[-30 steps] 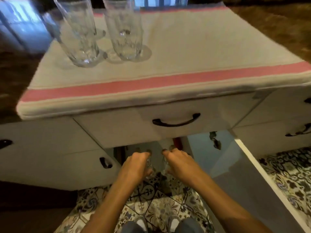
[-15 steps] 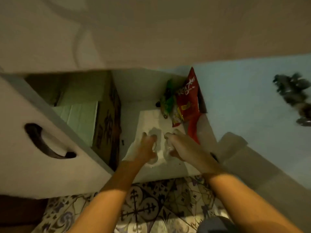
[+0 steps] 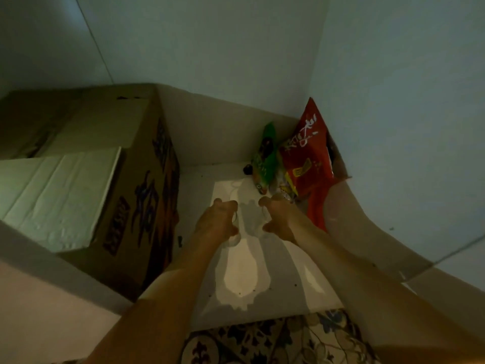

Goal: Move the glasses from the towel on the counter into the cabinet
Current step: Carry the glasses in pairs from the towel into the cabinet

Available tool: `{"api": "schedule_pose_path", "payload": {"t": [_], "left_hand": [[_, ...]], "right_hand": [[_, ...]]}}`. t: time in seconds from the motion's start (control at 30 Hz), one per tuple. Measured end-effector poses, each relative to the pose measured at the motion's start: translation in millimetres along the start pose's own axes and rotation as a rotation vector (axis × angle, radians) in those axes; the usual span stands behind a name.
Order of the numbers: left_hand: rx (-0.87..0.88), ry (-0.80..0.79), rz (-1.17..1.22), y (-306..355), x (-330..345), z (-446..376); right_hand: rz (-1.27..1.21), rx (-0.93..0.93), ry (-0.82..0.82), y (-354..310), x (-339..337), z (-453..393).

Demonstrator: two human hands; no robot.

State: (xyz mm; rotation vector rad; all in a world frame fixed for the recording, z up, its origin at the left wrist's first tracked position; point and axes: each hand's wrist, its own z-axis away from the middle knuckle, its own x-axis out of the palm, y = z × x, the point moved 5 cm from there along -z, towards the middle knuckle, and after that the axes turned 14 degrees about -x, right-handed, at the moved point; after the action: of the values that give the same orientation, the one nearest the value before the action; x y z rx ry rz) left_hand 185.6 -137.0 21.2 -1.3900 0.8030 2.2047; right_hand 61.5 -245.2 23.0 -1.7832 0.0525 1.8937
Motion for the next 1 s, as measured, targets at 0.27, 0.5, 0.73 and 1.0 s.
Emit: {"api": "schedule_pose_path", "payload": {"t": [0.27,0.5,0.73,1.0], "left_hand": [[-0.046,-0.001,-0.023,-1,22,-45],[-0.036,0.016,-0.099,4,27,-66],[-0.059,0.026,-0.077,4,34,-78],[-0.035,0.065,-0.027,4,39,-98]], "right_hand": [[-0.041,-0.042,0.114,19,20,-37],[0.027,-0.047,0.110,29,25,-55],[0.044,-0.055,0.074,29,41,-67],[-0.039,-0.057,0.145,31,59,-80]]}}
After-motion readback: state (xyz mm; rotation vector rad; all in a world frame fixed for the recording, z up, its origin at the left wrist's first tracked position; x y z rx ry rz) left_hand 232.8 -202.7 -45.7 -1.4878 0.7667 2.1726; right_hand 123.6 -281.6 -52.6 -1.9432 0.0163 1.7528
